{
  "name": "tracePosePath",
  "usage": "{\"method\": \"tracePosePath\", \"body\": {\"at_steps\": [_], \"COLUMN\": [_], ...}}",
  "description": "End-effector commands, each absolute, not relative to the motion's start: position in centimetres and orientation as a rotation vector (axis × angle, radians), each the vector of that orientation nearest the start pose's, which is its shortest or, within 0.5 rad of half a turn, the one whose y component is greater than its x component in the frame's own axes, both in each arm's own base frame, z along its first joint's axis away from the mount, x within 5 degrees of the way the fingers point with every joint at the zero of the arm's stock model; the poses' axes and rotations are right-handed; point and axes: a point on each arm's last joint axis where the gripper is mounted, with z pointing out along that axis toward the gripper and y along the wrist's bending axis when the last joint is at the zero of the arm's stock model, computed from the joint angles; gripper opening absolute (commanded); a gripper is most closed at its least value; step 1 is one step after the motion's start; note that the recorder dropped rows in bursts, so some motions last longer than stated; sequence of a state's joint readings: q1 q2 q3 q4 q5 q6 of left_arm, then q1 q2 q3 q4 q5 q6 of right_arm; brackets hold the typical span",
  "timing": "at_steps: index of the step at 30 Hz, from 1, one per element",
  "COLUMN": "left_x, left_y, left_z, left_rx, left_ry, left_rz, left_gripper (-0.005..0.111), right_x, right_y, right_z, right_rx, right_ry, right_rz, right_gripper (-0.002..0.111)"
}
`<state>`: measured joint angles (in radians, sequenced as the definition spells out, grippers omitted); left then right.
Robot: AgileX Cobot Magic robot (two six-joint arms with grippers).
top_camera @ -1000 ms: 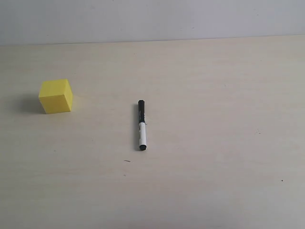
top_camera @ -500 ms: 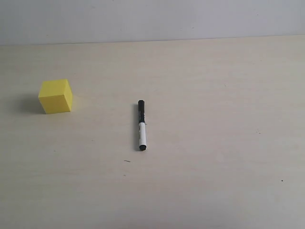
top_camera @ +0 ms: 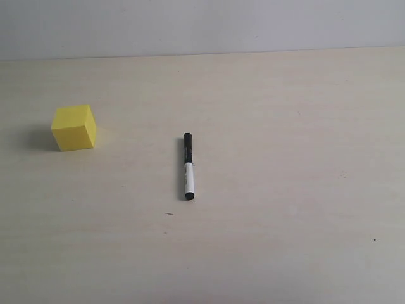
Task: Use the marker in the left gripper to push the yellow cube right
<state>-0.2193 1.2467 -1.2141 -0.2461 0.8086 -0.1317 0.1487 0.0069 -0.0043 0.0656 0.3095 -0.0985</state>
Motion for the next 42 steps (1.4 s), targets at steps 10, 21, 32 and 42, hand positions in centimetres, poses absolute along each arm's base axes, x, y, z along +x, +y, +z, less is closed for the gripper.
{"method": "tracePosePath", "body": {"at_steps": [10, 21, 32, 42], "left_x": [27.8, 28.6, 29.9, 31.0], "left_y": [-21.1, -29.6, -30.5, -30.3], "left_z": [26.2, 21.2, 17.4, 14.6], "left_rx": [0.417, 0.412, 0.319, 0.261], "left_ry": [2.941, 3.001, 3.017, 3.046], "left_rz": [-0.024, -0.115, -0.108, -0.08], "left_gripper": [0.0, 0.032, 0.05, 0.05], "right_x": [5.3, 5.3, 5.3, 5.3], "right_y": [0.9, 0.9, 0.9, 0.9], "right_z": [18.6, 18.6, 18.6, 18.6], "right_rx": [-0.179, -0.179, -0.179, -0.179], "right_ry": [1.781, 1.781, 1.781, 1.781], "right_rz": [0.088, 0.088, 0.088, 0.088], "right_gripper": [0.0, 0.0, 0.0, 0.0]}}
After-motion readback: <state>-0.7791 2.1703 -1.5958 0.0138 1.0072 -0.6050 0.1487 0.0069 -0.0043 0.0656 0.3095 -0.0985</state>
